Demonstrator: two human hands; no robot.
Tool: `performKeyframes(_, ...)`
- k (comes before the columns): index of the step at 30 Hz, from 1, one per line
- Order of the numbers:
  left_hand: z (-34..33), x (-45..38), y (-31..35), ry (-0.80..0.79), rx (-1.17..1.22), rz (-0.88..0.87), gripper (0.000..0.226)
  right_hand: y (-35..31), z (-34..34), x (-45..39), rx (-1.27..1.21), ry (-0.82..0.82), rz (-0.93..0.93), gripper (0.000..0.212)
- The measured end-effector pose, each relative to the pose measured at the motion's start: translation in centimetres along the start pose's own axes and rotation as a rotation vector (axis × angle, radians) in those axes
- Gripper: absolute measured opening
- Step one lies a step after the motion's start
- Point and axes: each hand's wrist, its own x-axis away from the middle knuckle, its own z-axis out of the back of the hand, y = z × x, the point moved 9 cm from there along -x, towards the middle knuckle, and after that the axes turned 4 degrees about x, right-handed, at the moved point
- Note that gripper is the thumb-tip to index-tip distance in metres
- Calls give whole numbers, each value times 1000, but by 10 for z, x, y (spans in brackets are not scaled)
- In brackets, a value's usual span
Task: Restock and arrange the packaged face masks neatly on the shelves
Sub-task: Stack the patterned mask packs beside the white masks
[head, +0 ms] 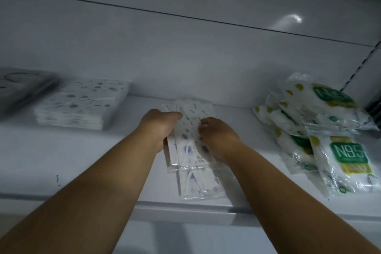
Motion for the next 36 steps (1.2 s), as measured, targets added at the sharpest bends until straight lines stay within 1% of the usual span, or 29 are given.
performKeyframes(1,-2,1,2,15,-37,-31,36,1,-4,1,-107,-23,5,16)
performKeyframes(2,-3,3,5,28,-60,-66,33,1,-9,3,-248,-52,9,20)
performKeyframes(3,-5,5,8,36,-79,-100,32,1,-15,6,-440,-87,-4,25)
performKeyframes(4,-6,9,9,43,-99,-128,29,0,-16,10,-566,-93,-2,27)
performKeyframes(5,-8,11,11,50,-116,-159,27,2,-14,12,-615,-80,16,27)
performKeyframes(7,-9,18,13,75,-136,-209,19,6,-4,16,-654,-29,44,23)
performKeyframes(8,-7,20,14,97,-141,-228,20,10,4,16,-641,22,58,22)
performKeyframes(10,-5,23,15,125,-111,-265,27,21,21,14,-507,160,77,19)
performKeyframes(11,-3,24,15,129,-87,-280,29,24,26,15,-474,194,67,21)
performKeyframes(13,1,24,16,137,-61,-310,31,28,28,10,-471,185,20,41)
performKeyframes(15,4,23,19,120,-36,-336,33,30,24,0,-498,146,-57,63)
performKeyframes(16,4,23,20,103,-17,-337,35,29,21,-5,-530,118,-81,70)
performKeyframes(20,0,14,16,-12,57,-257,42,21,-5,-22,-836,-30,-167,100)
performKeyframes(21,-1,13,14,-36,49,-236,48,19,-9,-26,-859,-35,-153,101)
performKeyframes(23,-1,8,12,-54,21,-222,54,13,-12,-27,-875,-19,-120,93)
performKeyframes(25,4,5,15,-36,11,-234,55,6,-7,-21,-871,30,-117,81)
performKeyframes(27,11,3,25,-17,18,-269,56,5,4,-20,-819,140,-109,71)
performKeyframes(28,15,1,32,-3,16,-307,57,8,10,-22,-771,207,-111,70)
performKeyframes(29,18,1,41,6,13,-351,58,7,16,-21,-749,244,-113,74)
performKeyframes(30,19,2,50,11,15,-396,58,7,16,-23,-756,242,-122,84)
performKeyframes(32,20,6,66,-3,23,-480,54,0,11,-23,-834,160,-156,105)
performKeyframes(33,18,8,72,-18,23,-520,54,-4,6,-25,-921,92,-163,104)
performKeyframes(34,16,9,79,-36,22,-558,54,-10,4,-27,-1030,17,-131,88)
performKeyframes(35,13,11,83,-57,15,-587,54,-19,6,-26,-1146,-34,-70,63)
performKeyframes(36,9,11,84,-86,-1,-603,54,-25,9,-26,-1228,-62,-16,45)
